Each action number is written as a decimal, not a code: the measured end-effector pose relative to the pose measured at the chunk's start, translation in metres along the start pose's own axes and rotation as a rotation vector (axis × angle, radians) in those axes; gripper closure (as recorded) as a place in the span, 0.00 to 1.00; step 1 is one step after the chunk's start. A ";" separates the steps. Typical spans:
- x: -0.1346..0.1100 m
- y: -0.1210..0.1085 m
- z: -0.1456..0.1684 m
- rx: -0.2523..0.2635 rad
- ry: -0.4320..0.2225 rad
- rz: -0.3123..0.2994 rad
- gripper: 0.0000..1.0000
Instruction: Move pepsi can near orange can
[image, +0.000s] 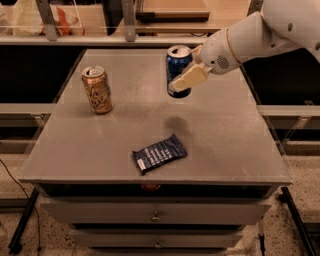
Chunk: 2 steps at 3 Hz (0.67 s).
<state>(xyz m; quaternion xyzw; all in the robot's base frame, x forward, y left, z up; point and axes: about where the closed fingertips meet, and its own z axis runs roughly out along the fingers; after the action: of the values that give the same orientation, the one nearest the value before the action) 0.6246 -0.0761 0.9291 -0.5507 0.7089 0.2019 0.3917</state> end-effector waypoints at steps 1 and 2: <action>-0.022 0.032 0.030 -0.119 -0.021 -0.071 1.00; -0.038 0.056 0.060 -0.217 -0.043 -0.116 1.00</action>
Offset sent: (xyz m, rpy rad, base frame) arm -0.0424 0.1257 -0.0250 0.0395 0.0631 0.3690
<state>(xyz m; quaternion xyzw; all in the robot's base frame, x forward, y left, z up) 0.5953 0.0080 0.9138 -0.6256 0.6411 0.2664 0.3559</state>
